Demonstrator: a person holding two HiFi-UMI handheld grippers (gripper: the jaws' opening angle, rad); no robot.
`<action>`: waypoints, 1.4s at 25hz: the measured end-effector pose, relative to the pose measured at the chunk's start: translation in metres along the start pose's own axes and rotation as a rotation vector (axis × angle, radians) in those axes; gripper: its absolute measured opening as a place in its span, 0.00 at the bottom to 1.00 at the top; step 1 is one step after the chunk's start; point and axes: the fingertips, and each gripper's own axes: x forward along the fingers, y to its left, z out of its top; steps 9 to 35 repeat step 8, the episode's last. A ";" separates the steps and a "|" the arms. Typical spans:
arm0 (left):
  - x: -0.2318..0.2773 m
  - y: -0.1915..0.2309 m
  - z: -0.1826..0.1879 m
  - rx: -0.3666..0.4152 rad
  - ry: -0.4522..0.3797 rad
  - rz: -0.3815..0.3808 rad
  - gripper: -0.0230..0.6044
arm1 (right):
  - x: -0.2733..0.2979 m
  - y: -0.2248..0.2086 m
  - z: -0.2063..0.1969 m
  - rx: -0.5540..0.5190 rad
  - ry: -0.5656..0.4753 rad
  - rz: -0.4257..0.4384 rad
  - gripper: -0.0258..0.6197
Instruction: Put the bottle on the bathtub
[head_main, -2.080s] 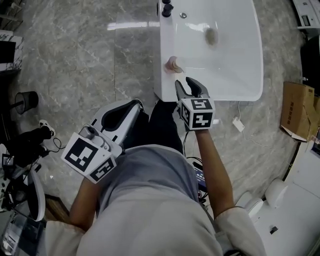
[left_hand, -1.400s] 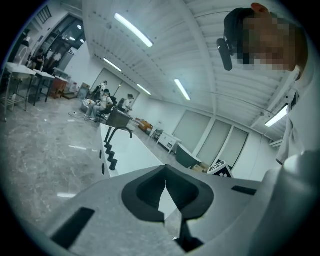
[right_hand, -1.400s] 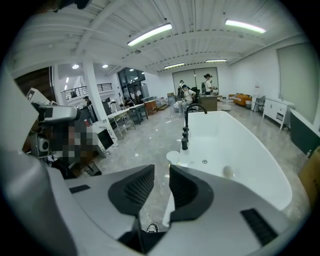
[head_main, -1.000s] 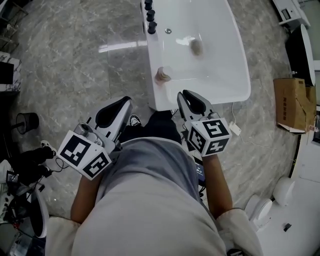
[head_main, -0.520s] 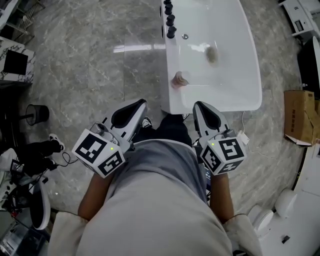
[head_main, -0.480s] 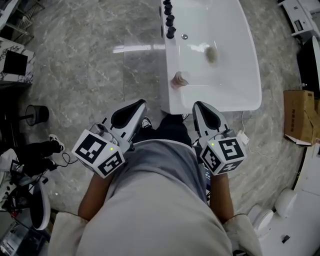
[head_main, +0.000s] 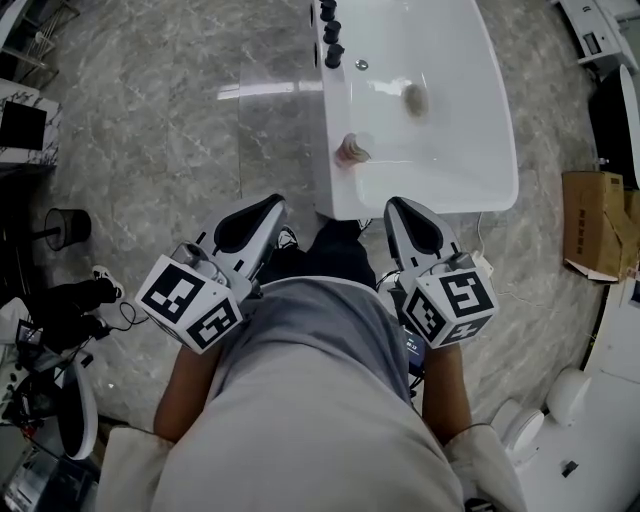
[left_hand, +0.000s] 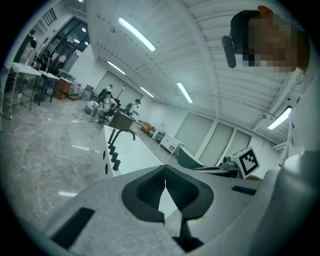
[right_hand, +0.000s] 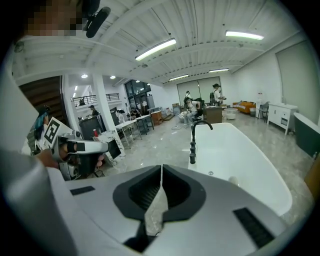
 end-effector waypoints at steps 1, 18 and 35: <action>-0.001 0.000 -0.002 -0.003 0.003 0.000 0.05 | -0.001 -0.001 -0.001 -0.004 0.005 -0.003 0.07; -0.003 -0.002 -0.012 -0.020 0.011 0.003 0.05 | -0.006 -0.011 -0.008 0.014 0.040 -0.045 0.07; -0.003 -0.002 -0.012 -0.020 0.011 0.003 0.05 | -0.006 -0.011 -0.008 0.014 0.040 -0.045 0.07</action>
